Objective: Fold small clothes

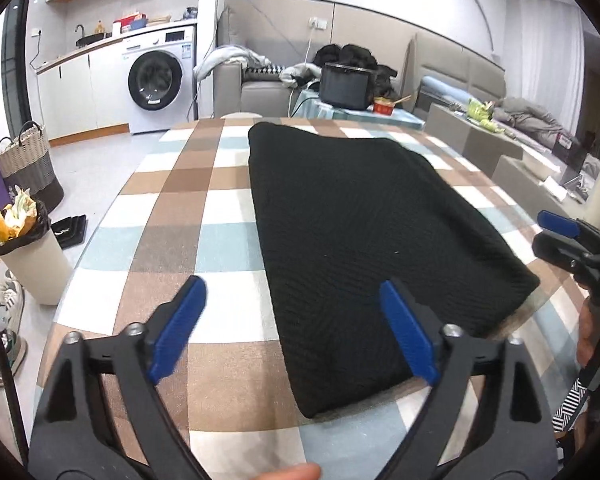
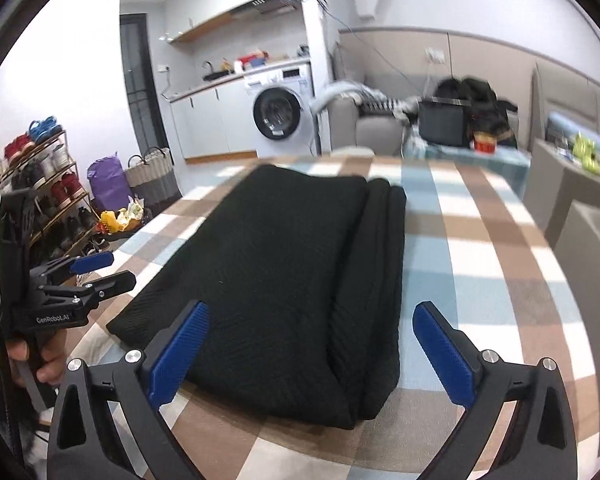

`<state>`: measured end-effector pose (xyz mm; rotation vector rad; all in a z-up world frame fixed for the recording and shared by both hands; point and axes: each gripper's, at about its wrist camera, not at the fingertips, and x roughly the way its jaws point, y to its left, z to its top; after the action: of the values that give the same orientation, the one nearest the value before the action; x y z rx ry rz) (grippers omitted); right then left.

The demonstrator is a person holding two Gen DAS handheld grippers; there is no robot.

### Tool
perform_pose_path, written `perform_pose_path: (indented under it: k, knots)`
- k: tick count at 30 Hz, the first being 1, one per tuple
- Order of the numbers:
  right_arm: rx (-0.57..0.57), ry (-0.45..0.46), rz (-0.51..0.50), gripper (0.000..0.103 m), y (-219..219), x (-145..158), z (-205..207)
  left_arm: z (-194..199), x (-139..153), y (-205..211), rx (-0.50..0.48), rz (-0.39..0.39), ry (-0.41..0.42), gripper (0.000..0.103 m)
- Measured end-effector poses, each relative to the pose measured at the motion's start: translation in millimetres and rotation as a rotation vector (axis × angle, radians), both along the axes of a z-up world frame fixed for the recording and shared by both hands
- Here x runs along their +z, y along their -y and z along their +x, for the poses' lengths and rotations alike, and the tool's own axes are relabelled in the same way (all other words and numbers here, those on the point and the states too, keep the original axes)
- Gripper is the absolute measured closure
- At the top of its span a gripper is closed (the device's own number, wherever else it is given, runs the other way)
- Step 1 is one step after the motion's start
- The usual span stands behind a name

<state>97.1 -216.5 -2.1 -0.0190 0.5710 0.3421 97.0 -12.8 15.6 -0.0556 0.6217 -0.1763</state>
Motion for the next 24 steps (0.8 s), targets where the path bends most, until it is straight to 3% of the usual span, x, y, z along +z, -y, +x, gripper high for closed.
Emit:
perform_pose_path:
  k: [2, 7, 15, 24]
  knots:
    - [0.008, 0.023, -0.004, 0.0, -2, 0, -3, -8, 2, 1, 0.006, -0.004, 0.026, 0.001]
    - [0.041, 0.09, -0.015, 0.0, -5, 1, -13, -18, 5, 3, 0.008, 0.003, 0.084, 0.001]
    - [0.033, 0.116, 0.01, 0.0, 5, 1, -9, -25, 14, -3, 0.043, 0.003, 0.152, 0.001]
    - [0.025, 0.14, 0.041, 0.0, 10, 3, -11, -21, 15, -13, 0.069, -0.012, 0.177, 0.001]
